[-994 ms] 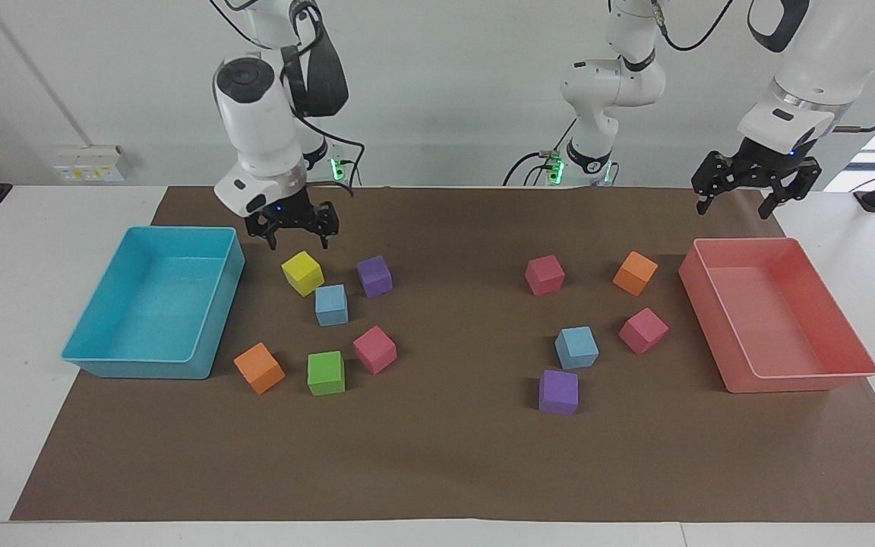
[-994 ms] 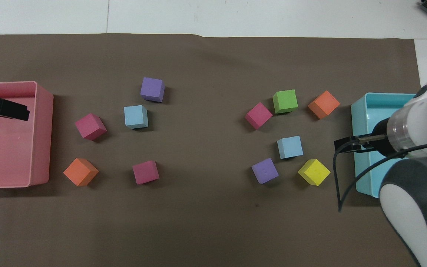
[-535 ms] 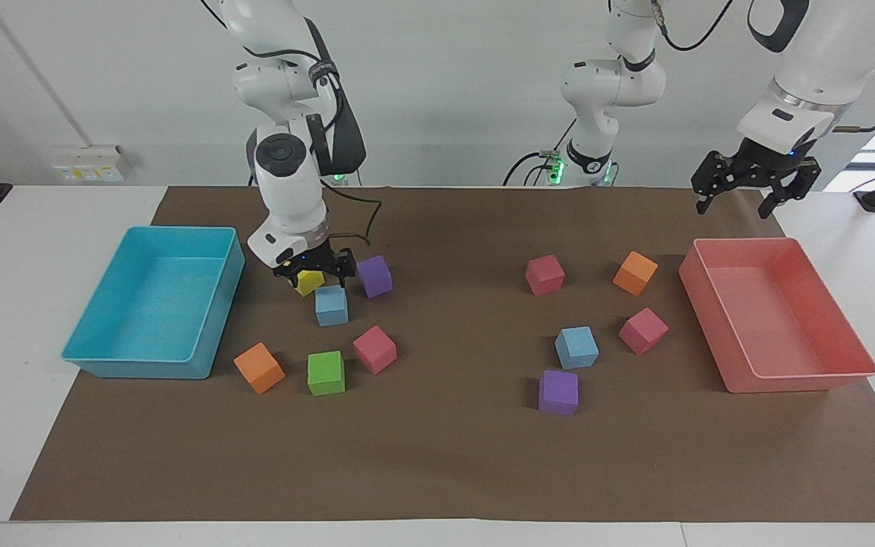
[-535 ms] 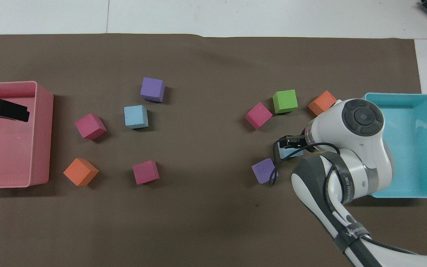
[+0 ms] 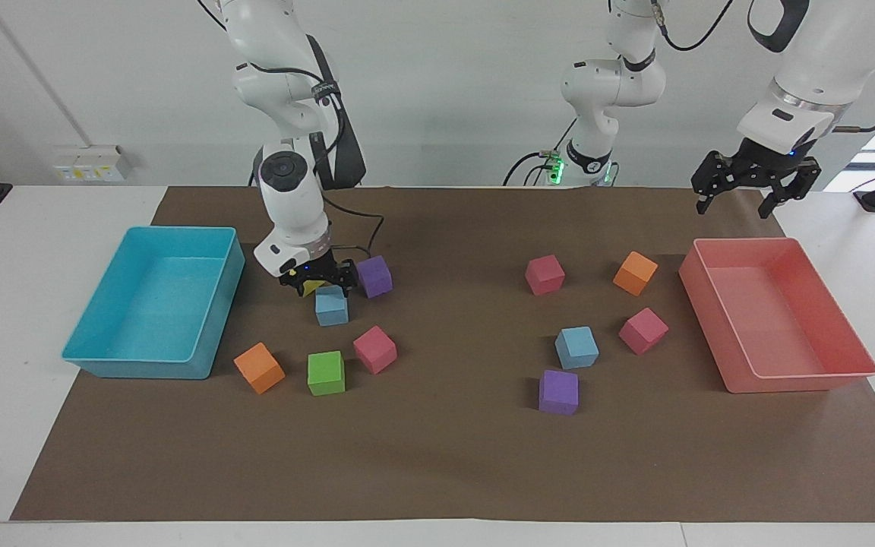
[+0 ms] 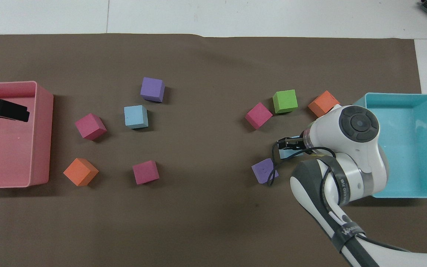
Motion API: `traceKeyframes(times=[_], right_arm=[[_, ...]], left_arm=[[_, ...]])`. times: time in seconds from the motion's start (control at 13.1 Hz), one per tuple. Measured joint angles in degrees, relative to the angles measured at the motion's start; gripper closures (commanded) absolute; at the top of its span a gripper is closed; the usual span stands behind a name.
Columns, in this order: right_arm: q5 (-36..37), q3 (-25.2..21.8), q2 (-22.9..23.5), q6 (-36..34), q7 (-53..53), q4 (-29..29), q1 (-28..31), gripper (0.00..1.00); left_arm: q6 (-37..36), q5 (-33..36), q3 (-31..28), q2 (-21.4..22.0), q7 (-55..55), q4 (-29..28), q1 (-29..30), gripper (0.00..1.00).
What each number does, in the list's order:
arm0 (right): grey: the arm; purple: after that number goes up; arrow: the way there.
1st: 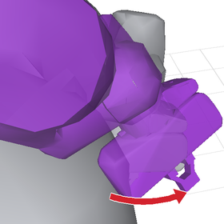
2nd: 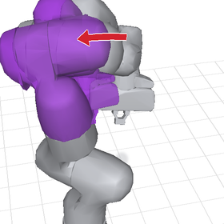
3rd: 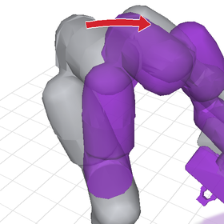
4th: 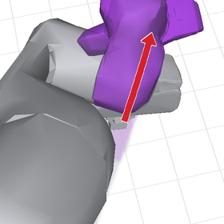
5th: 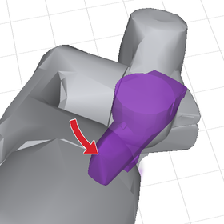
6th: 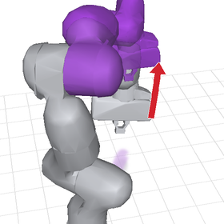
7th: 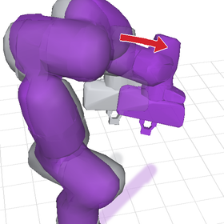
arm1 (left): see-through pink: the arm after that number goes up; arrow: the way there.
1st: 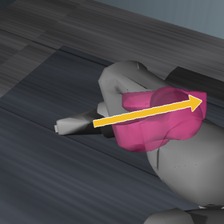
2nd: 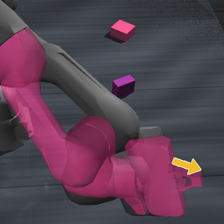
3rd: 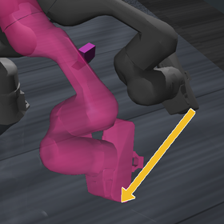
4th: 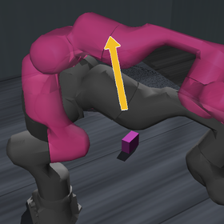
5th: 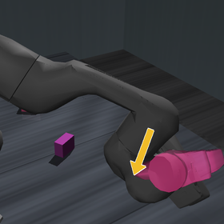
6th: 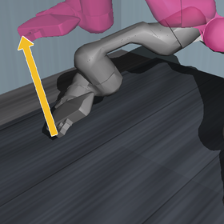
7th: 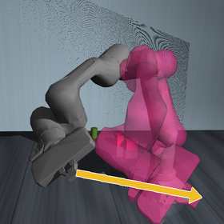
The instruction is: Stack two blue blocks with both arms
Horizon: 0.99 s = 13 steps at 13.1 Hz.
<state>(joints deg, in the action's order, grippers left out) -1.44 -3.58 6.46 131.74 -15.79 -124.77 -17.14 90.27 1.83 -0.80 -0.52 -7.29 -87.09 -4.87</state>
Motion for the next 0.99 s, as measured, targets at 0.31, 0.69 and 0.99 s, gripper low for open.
traceKeyframes(times=[0.31,0.69,0.99], right_arm=[[-0.72,0.23,2.54,3.15,1.02,-0.24,-0.1,0.0],[-0.72,0.22,3.52,5.02,2.88,-1.6,-0.12,0.0],[-0.72,0.22,3.56,5.7,2.9,-2.18,-0.12,0.63]], left_arm=[[0.0,0.0,0.02,0.0,0.01,0.0,0.0,0.0],[0.16,0.0,0.14,0.0,0.02,0.01,0.0,0.0],[0.25,0.0,0.39,-0.01,0.02,0.04,-0.04,0.0]])
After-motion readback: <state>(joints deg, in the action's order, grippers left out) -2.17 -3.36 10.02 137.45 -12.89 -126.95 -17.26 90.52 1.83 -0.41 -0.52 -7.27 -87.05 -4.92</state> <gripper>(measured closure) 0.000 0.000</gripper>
